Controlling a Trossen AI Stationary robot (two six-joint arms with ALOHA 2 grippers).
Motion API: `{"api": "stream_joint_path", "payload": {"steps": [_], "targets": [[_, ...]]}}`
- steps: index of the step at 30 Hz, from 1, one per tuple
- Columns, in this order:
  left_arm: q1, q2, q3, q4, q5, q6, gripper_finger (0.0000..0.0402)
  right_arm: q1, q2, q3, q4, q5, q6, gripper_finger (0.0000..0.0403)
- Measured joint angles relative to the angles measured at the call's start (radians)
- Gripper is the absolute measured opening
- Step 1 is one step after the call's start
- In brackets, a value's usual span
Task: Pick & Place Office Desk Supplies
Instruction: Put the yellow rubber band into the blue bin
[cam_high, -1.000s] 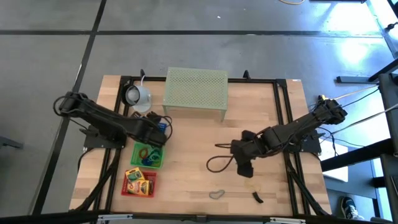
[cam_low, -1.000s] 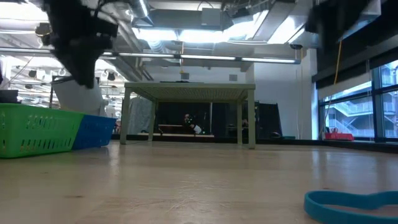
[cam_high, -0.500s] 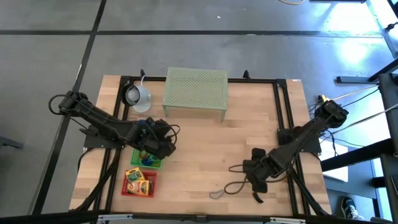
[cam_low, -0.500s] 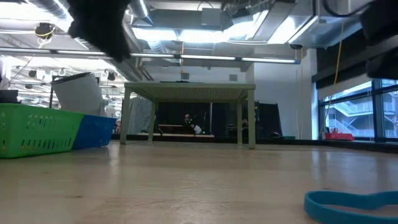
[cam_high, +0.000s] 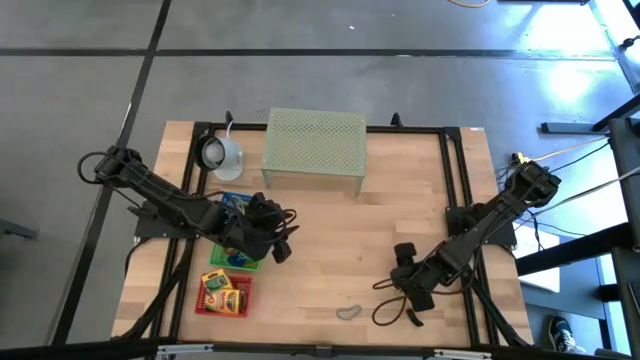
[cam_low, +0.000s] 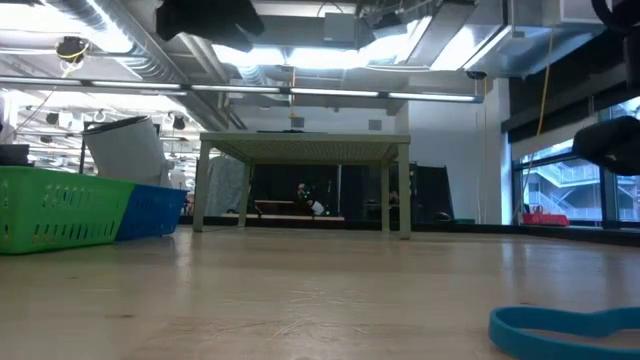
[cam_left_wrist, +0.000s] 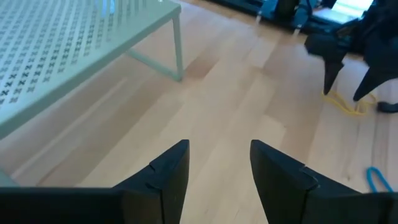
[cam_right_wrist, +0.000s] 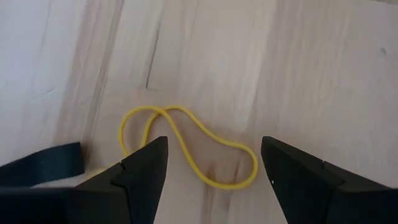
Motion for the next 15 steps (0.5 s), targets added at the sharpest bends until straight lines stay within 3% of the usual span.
{"api": "stream_joint_path", "payload": {"steps": [15], "targets": [[0.0,0.001,0.0,0.009,-0.01,0.002,0.0162,0.001,0.093,-0.011,0.097,0.001,-0.111,0.0253]]}}
